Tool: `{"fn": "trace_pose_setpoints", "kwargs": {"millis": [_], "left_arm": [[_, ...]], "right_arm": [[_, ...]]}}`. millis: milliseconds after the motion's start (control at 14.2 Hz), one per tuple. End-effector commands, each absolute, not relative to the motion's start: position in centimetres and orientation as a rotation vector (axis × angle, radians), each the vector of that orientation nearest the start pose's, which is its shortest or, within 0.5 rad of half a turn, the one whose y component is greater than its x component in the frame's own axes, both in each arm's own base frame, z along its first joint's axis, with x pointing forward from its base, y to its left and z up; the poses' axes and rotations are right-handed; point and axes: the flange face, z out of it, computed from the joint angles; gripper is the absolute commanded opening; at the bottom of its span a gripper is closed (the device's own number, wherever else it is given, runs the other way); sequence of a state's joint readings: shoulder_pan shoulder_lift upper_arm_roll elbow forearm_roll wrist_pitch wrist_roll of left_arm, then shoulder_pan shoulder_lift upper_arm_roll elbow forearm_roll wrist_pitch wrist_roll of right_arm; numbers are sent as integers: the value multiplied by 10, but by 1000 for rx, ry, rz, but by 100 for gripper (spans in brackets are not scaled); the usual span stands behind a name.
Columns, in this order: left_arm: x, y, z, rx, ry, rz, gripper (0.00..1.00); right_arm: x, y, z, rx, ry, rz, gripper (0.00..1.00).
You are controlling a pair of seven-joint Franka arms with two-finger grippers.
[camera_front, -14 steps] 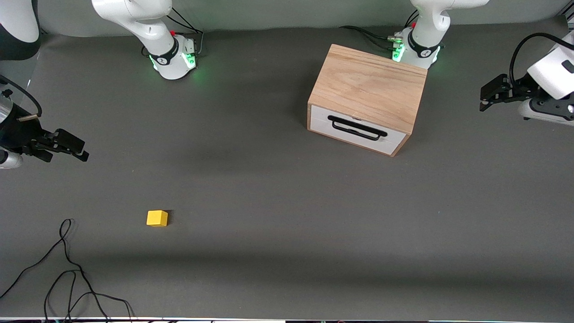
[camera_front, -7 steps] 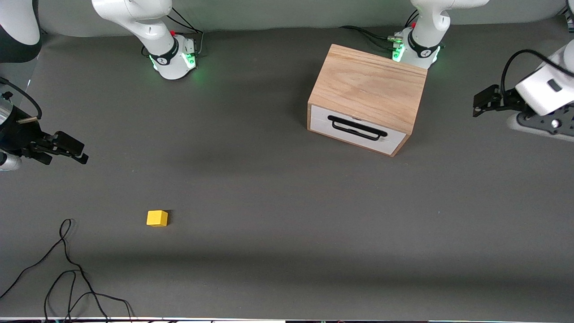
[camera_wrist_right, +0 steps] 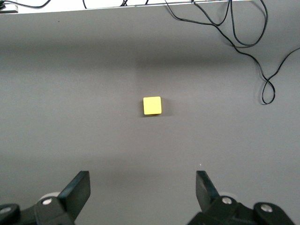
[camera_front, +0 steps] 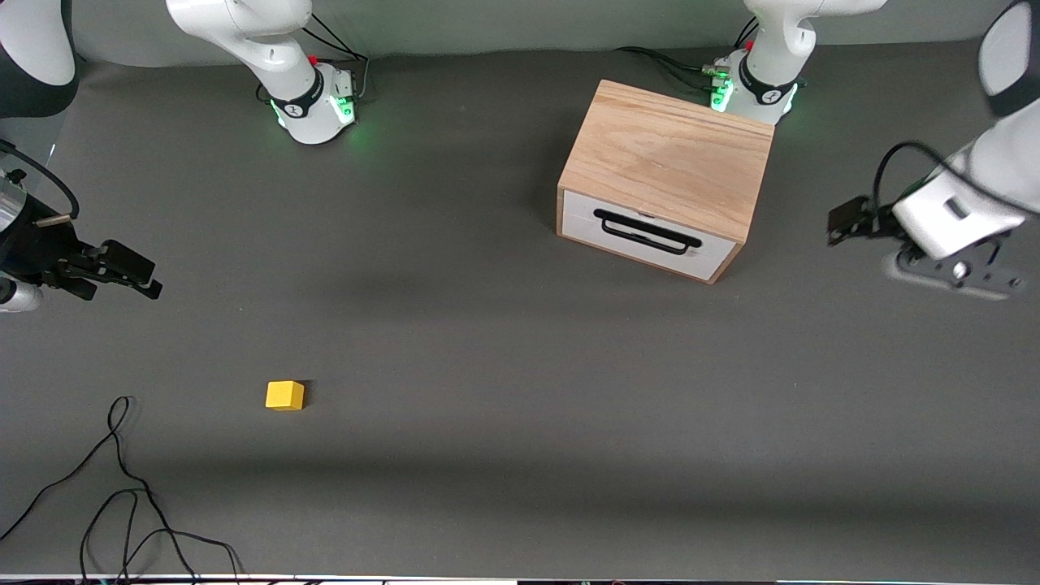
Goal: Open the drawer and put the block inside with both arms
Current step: 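Move the left gripper to the black drawer handle and grasp it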
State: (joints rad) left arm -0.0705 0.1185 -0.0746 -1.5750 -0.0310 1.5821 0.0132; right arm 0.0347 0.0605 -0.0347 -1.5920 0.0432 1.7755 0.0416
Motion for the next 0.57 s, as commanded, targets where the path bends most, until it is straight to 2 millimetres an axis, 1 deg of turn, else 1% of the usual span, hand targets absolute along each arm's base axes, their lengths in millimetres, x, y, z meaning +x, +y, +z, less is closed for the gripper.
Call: {"fn": "trace_pose_setpoints", "kwargs": {"millis": [0, 71, 141, 212, 283, 353, 424, 494], "left_arm": [[588, -147, 529, -3151, 0, 182, 100], [587, -170, 517, -3136, -85, 205, 100], [586, -194, 498, -3108, -240, 238, 100], [587, -211, 478, -3065, -418, 266, 100], [584, -233, 460, -3019, -543, 284, 100], [580, -254, 443, -2970, -591, 290, 100], [576, -267, 431, -2911, -641, 266, 100], [574, -273, 422, -2859, -739, 261, 100]], "right_arm": [[595, 3, 601, -3096, 84, -208, 100], [595, 4, 601, -3097, 81, -206, 100], [595, 5, 601, -3099, 79, -208, 100], [595, 5, 602, -3100, 78, -211, 100], [595, 6, 601, -3102, 75, -206, 100], [595, 5, 601, -3102, 80, -206, 100], [595, 5, 601, -3102, 80, -206, 100], [595, 4, 601, -3101, 83, -206, 100]]}}
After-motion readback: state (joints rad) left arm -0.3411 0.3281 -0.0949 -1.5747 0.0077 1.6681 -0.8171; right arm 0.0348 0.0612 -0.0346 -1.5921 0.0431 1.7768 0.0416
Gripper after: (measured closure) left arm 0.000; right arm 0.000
